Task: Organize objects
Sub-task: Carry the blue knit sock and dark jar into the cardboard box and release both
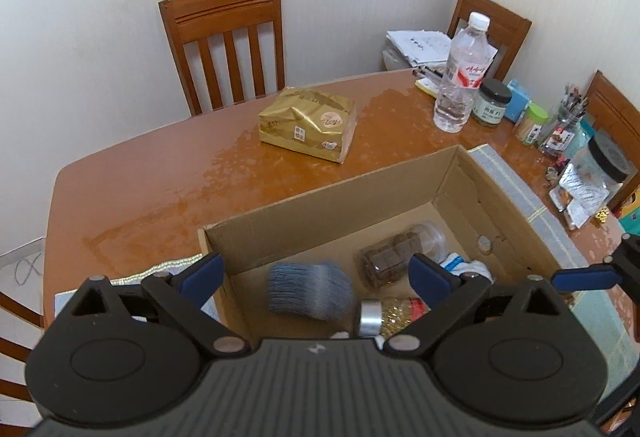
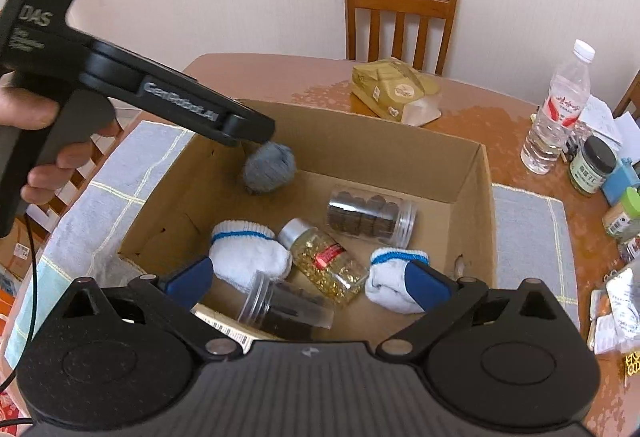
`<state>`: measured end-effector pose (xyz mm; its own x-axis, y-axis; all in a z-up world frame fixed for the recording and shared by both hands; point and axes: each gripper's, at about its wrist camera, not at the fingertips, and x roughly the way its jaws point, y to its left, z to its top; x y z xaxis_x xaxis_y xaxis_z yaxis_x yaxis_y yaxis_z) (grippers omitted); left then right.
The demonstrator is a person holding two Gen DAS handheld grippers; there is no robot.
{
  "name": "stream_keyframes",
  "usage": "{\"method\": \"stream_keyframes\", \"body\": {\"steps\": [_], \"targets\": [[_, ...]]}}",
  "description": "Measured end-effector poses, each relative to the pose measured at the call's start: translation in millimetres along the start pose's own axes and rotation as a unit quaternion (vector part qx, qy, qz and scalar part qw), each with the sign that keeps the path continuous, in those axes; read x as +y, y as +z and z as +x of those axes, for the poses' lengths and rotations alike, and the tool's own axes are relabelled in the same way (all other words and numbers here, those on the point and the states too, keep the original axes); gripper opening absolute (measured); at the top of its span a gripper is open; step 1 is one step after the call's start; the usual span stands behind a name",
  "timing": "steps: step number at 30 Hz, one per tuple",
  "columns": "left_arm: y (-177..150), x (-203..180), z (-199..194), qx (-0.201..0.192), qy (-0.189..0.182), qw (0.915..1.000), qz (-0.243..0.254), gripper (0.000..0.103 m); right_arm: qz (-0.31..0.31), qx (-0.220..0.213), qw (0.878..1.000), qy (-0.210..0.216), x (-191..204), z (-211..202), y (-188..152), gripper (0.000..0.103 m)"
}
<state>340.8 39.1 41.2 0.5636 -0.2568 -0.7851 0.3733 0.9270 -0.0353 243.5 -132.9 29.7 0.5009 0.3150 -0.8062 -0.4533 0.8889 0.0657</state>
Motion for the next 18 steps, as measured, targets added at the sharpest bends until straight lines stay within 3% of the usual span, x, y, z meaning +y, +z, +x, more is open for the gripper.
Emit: {"method": "stream_keyframes", "body": {"steps": [6,10,13,18], "targets": [[-21.6,-6.4,-20.0,-0.011,0.011,0.9997,-0.019,0.100,-0.003,-0.001,1.000,-0.006,-2.7,-12.4,-12.5,0.103],[-47.1,-7.3,-33.9,-0.030,0.033,0.9981,-0.042,0.100,-0.015,-0.025,0.999,-0.018,-3.1,-20.9,-35.8,0.103],[-62.7,-4.3,-42.9,-0.024,0.024,0.9973,-0.065,0.101,0.004,-0.018,0.999,-0.026,-6.2,-26.7,-55.7,0.103],[-87.4,-6.4,-54.2,-0.022,0.055,0.9961,-0.066,0.101,0.000,-0.015,0.998,-0.055,-12.6,-35.0,-85.6,0.103]]}}
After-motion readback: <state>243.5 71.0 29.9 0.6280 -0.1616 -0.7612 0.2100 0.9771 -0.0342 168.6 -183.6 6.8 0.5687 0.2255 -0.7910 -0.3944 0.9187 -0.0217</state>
